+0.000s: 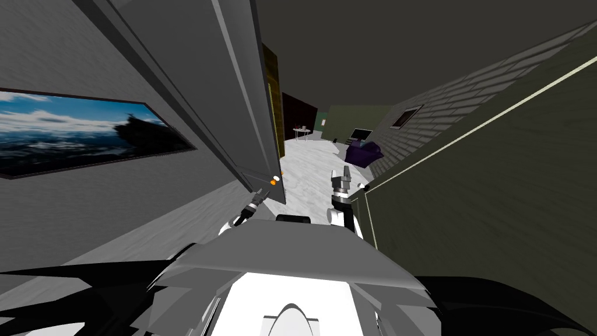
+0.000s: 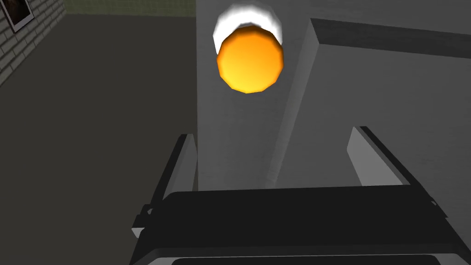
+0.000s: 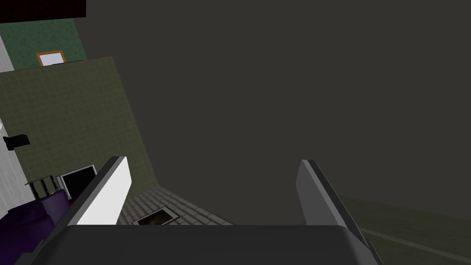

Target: Push the door open

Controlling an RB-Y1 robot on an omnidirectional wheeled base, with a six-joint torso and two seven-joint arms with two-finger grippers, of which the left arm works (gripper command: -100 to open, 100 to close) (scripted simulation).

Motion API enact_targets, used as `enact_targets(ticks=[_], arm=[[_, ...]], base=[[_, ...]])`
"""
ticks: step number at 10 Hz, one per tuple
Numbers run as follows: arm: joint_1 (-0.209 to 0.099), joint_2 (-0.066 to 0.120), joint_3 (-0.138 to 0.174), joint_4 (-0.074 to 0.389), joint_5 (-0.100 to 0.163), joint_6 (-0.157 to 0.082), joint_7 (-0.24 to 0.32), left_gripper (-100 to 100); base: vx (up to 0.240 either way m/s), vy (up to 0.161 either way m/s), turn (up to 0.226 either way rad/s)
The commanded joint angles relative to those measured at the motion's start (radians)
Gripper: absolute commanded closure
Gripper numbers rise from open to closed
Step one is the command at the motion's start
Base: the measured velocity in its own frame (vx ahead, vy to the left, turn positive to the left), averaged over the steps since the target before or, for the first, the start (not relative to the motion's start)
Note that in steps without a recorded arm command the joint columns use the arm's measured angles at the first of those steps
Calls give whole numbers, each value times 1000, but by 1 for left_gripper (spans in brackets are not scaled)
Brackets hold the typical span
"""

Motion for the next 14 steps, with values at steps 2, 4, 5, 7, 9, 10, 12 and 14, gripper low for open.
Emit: enact_targets(ticks=[2,4,5,7,9,10,12,14], arm=[[9,13,5,6,-16,-13,-62,-100],[16,23,9,9,-27,-22,-98,-100],[20,28,11,10,-33,-26,-118,-100],[13,20,13,11,-29,-17,-113,-100],[5,14,16,14,-27,-9,-117,-100],[0,10,19,16,-26,-3,-121,-100],[-10,3,23,19,-25,8,-127,-100],[-11,1,24,18,-24,11,-128,-100]], base=[[-29,-27,22],[-35,-33,22],[-31,-26,17],[42,-19,-21],[180,-52,-35],[202,-65,-54],[221,-31,-44],[161,-12,-19]])
